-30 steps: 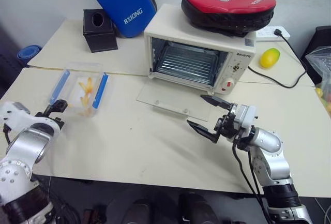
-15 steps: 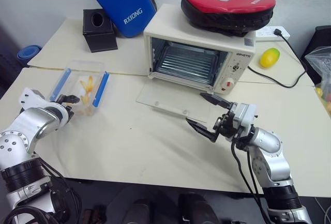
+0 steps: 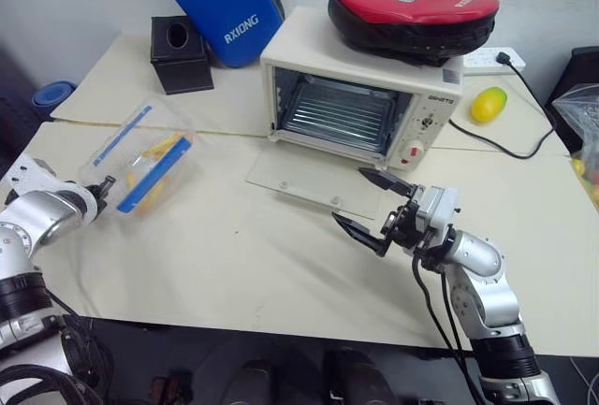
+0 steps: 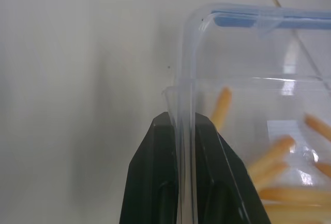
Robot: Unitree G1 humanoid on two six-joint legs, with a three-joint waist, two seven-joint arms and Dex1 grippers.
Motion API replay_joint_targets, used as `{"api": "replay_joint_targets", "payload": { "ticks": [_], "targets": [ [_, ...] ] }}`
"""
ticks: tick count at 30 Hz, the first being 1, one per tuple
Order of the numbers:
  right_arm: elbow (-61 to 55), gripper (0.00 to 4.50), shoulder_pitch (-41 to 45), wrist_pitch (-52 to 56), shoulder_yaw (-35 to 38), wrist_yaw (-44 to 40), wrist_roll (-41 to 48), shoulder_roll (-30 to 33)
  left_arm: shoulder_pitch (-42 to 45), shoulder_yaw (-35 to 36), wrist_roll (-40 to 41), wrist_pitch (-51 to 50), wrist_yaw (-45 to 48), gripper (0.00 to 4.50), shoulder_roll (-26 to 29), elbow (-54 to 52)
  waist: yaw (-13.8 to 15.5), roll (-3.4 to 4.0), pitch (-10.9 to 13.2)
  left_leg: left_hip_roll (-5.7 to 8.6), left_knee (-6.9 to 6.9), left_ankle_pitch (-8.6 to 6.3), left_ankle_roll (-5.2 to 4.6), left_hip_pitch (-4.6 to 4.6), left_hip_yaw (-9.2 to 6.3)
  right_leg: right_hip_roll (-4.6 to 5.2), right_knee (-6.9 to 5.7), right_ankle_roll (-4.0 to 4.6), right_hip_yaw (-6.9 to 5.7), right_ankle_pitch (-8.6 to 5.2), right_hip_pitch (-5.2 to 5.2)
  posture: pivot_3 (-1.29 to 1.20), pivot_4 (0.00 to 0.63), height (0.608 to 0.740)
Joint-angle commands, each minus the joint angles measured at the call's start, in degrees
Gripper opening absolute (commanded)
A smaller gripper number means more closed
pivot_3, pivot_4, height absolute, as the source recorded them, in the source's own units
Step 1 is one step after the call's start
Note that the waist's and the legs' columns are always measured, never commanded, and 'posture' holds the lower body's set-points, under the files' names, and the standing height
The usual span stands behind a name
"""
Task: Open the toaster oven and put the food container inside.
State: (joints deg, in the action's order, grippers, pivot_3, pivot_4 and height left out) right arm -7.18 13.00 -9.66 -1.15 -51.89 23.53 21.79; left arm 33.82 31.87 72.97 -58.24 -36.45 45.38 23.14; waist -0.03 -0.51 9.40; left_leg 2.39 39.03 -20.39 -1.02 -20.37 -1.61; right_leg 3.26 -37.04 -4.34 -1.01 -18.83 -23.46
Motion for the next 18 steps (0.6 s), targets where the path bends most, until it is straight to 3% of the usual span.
{"api": "replay_joint_targets", "payload": {
  "ticks": [1,5,8,15,18],
  "targets": [
    [-1.29,4.5,0.24,-0.29,1.24,-0.19,0.76,0.84,4.95,-2.44,-3.89,-4.95,10.35,0.02,5.04,2.19,-0.02,-0.06,0.04,0.01,0.0,0.0,0.0,-0.02,-0.03,0.0,0.0,0.0,-0.02,0.0,-0.01,0.0,0.15,0.74],
    [-1.84,4.5,-1.69,-0.22,2.67,0.23,0.68,2.27,11.43,-17.5,-14.56,-9.07,30.55,0.02,11.99,0.42,-0.07,-0.06,0.06,0.04,-0.08,0.0,0.0,-0.06,-0.08,0.03,0.01,0.0,-0.04,0.0,-0.06,0.0,0.15,0.74],
    [-2.54,4.5,-4.39,-0.43,4.49,1.23,0.47,3.53,19.92,-28.7,-21.23,-10.72,42.84,0.02,11.67,-0.82,0.54,-0.07,0.08,0.11,-0.07,0.01,-0.02,-0.13,-0.22,0.07,0.05,0.0,-0.08,0.0,-0.03,0.0,0.15,0.74],
    [-6.47,4.5,-11.43,0.13,7.68,4.61,0.04,4.98,35.57,-43.6,-37.88,-4.76,58.55,0.02,0.76,7.13,0.62,0.1,0.22,0.17,-0.04,0.03,-0.06,-0.25,-0.23,0.09,0.04,0.0,-0.03,0.0,-0.11,0.0,0.15,0.74],
    [-9.13,4.5,-14.57,0.51,8.39,5.9,0.07,5.11,39.93,-46.68,-43.69,-1.33,63.44,0.02,-4.24,12.82,-0.02,0.14,0.4,0.14,-0.04,0.05,-0.04,-0.34,-0.2,0.05,0.02,0.0,0.0,0.0,-0.2,0.0,0.15,0.74]
  ]
}}
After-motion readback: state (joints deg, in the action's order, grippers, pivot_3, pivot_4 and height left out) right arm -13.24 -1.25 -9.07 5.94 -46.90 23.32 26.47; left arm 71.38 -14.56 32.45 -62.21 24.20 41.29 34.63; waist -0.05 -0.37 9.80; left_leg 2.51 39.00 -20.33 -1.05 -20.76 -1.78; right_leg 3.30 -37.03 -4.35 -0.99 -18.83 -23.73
